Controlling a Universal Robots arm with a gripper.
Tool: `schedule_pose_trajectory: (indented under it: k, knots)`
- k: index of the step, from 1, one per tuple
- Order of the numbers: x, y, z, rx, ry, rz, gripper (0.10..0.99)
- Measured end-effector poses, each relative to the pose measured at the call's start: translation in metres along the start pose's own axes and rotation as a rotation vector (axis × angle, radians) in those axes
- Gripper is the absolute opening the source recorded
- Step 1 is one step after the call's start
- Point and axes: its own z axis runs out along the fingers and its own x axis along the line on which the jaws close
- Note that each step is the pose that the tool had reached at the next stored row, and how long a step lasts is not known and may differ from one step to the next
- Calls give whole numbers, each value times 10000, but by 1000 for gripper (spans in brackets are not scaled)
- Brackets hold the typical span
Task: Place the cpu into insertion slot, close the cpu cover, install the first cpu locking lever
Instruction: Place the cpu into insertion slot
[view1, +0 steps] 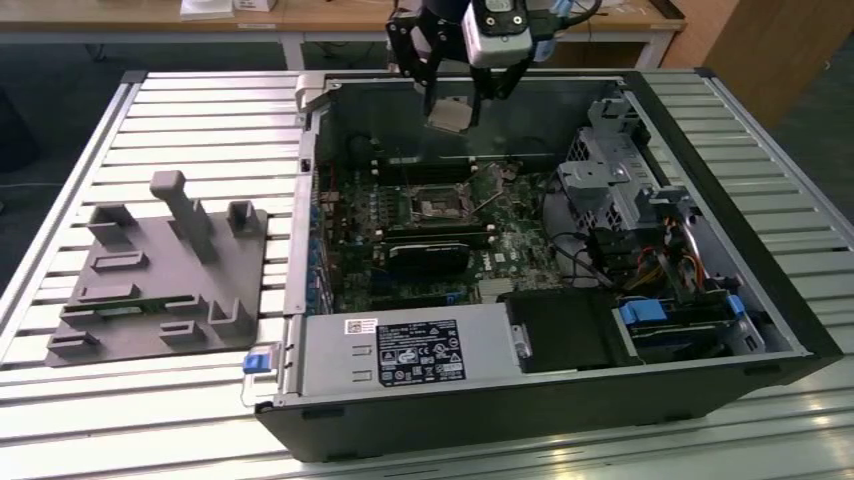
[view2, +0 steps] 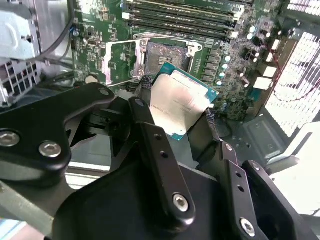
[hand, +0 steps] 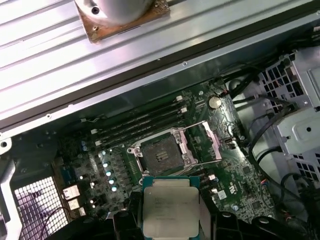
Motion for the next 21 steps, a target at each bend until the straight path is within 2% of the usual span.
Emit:
schedule_pose_trajectory:
  k: [21]
  knots:
    - [0, -2, 21, 33, -273, 2907, 541]
